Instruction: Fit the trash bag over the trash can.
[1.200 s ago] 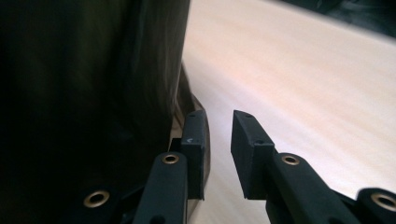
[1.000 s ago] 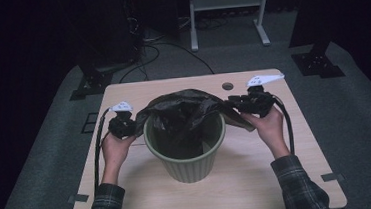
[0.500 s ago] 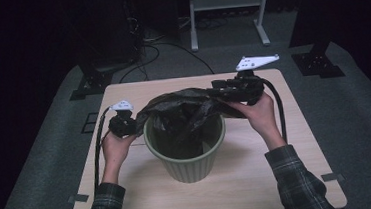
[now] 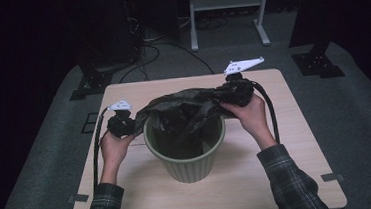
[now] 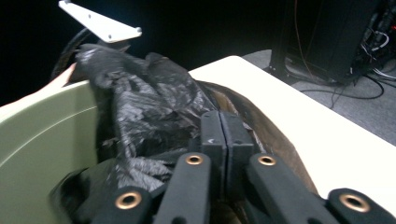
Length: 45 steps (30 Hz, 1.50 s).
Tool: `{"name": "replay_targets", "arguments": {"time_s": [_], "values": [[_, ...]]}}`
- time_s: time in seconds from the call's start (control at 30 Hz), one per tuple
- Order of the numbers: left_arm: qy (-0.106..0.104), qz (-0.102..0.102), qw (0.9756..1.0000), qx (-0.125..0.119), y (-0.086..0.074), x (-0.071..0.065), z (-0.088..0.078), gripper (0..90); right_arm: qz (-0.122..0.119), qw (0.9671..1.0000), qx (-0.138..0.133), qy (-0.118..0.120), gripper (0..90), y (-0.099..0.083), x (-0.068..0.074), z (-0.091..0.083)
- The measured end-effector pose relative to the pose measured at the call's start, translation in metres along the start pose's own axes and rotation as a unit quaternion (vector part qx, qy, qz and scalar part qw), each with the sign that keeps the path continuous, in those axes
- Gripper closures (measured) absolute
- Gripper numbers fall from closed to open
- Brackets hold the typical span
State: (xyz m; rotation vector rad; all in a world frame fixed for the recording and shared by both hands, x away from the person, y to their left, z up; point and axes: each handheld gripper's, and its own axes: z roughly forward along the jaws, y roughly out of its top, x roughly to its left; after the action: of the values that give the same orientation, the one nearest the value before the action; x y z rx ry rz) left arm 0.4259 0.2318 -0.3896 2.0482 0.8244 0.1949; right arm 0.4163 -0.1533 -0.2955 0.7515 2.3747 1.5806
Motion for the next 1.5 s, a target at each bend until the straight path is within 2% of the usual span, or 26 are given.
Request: {"name": "replay_targets", "arguments": {"time_s": [0.3, 0.43, 0.6, 0.83, 1.0, 1.13, 1.27, 1.37, 1.5], "values": [[0.001, 0.001, 1.0000, 0.000, 0.000, -0.001, -0.002, 90.0, -0.031, 0.9991, -0.006, 0.027, 89.7, -0.011, 0.037, -0.027], [0.002, 0.000, 1.0000, -0.001, 0.000, -0.001, -0.004, 90.0, -0.036, 0.9977, -0.004, 0.057, 89.8, -0.019, 0.056, -0.032], [0.001, -0.001, 1.0000, -0.003, -0.001, -0.002, -0.008, 90.0, -0.042, 0.9957, -0.002, 0.083, 89.8, -0.034, 0.078, -0.035], [-0.001, -0.001, 0.9999, -0.012, -0.005, -0.003, -0.017, 90.0, -0.043, 0.9912, -0.011, 0.125, 89.8, -0.049, 0.105, -0.043], [-0.005, -0.005, 0.9998, -0.016, -0.008, -0.003, -0.018, 90.0, -0.053, 0.9875, -0.003, 0.148, 89.8, -0.063, 0.124, -0.038], [-0.007, -0.005, 0.9998, -0.018, -0.008, -0.003, -0.018, 90.0, -0.060, 0.9824, 0.002, 0.177, 89.9, -0.074, 0.138, -0.034], [-0.010, -0.004, 0.9998, -0.019, -0.008, -0.003, -0.018, 90.0, -0.071, 0.9786, 0.012, 0.193, 89.9, -0.084, 0.151, -0.026], [-0.012, -0.004, 0.9997, -0.020, -0.007, -0.004, -0.017, 90.0, -0.077, 0.9769, 0.030, 0.197, 89.9, -0.092, 0.158, -0.015], [-0.016, -0.006, 0.9996, -0.021, -0.007, -0.004, -0.016, 90.0, -0.073, 0.9771, 0.040, 0.195, 89.9, -0.101, 0.157, -0.007]]}}
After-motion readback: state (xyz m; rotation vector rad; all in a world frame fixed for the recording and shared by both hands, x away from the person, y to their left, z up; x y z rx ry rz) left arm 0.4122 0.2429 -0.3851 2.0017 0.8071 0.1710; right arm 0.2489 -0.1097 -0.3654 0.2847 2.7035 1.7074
